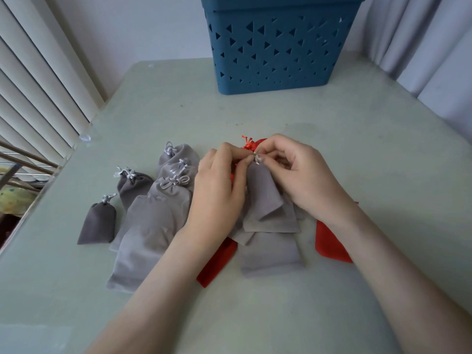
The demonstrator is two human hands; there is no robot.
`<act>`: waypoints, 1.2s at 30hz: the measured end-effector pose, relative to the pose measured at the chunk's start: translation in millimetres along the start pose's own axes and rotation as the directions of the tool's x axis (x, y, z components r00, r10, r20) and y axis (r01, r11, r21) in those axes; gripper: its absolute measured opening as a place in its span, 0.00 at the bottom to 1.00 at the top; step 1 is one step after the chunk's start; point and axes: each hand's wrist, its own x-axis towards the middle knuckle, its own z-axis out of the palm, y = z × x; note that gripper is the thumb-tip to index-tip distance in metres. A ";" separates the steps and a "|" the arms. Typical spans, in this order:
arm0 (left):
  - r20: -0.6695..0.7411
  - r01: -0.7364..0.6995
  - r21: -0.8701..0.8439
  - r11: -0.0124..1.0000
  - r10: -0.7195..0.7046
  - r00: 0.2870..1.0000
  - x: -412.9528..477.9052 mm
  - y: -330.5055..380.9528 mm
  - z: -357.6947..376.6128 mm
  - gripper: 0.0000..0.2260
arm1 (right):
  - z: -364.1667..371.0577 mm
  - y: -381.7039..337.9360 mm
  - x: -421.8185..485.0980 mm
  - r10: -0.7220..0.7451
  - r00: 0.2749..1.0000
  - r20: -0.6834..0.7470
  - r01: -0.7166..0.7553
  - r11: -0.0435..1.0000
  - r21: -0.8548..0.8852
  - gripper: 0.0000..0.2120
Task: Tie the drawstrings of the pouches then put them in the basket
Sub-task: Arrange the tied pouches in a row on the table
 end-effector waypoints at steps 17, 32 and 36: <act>0.070 0.003 0.074 0.997 -0.008 0.998 1.1 -8.6 5.5 0.10 | 0.8 3.1 1.4 -0.154 0.985 -0.078 0.124 0.946 -0.299 0.02; 0.097 -0.072 0.209 0.975 0.053 0.994 -1.3 -2.0 12.5 0.04 | 0.6 14.6 6.8 0.016 0.993 -0.118 -0.041 0.977 -0.211 0.03; 0.087 -0.060 0.174 0.983 0.046 0.995 -2.8 -4.6 13.1 0.05 | -4.9 7.8 5.1 0.134 0.986 -0.096 -0.131 0.991 0.036 0.14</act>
